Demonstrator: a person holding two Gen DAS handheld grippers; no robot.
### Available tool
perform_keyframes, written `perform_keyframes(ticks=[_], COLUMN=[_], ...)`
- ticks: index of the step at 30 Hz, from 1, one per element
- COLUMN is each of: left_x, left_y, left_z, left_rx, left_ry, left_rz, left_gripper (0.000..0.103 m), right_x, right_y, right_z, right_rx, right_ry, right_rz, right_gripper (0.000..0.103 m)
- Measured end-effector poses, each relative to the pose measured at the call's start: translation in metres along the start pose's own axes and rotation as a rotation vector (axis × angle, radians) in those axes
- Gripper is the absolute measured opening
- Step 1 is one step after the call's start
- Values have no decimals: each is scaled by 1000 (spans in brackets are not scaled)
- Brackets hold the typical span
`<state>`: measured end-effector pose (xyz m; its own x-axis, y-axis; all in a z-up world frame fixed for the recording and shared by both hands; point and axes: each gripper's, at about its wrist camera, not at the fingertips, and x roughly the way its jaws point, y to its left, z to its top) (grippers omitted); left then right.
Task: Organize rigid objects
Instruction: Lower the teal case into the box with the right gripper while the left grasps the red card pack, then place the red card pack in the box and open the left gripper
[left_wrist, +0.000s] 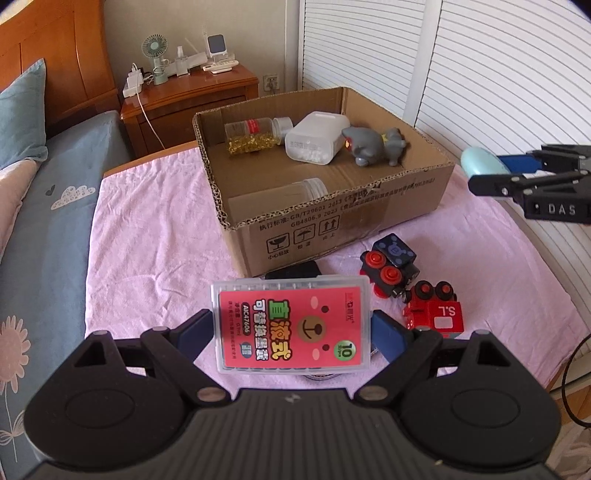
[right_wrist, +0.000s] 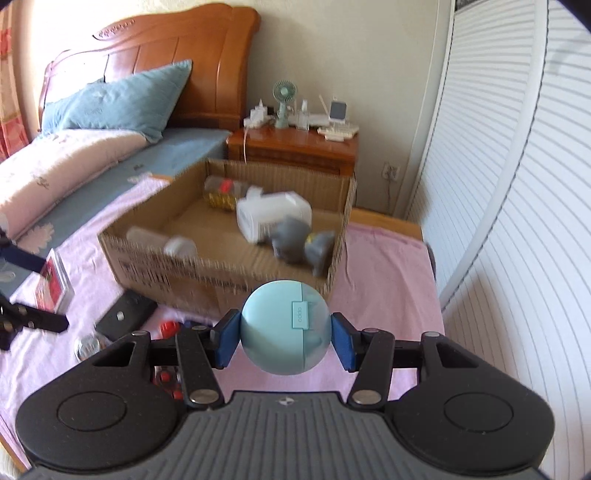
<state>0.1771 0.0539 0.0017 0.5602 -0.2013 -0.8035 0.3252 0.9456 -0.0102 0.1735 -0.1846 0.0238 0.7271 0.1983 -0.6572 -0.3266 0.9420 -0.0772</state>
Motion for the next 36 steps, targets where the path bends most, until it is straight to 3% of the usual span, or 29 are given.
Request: perform_keyframes(ticks=[4,8,17,18,21,22,24,27,36], left_x=[-4,-6,-2,-1,0,0,-1,-3,3], left_y=[3,9,22,22,22,21,20,18,7], left_z=[3,5,8,9,12,13,17,25,73], left_rx=[-8,-25,-45,-45,-43,-40,-38,-26,15], left_ry=[-11,-20,-22,-21,-22,-24,-28,-45,-85], left_rz=[14,15,29,29,28,26,23,28,23], left_gripper=[90,90,90,90,90,90,90,90,90], right_x=[9,36,97,99,94,90,81,67,31], right_y=[3,8,18,18,15,14,13,12,11], right_z=[27,50,57,56,54,54,53,50,27], right_rx=[-22,-30,-44,-40,-14,-6,4,22,130], right_ry=[-43,-31,111,122,101,83,66,49,66], right_rz=[11,41,68,74,92,97,106,98,27], right_gripper=[58,58,58,59,90,93,94,103,103])
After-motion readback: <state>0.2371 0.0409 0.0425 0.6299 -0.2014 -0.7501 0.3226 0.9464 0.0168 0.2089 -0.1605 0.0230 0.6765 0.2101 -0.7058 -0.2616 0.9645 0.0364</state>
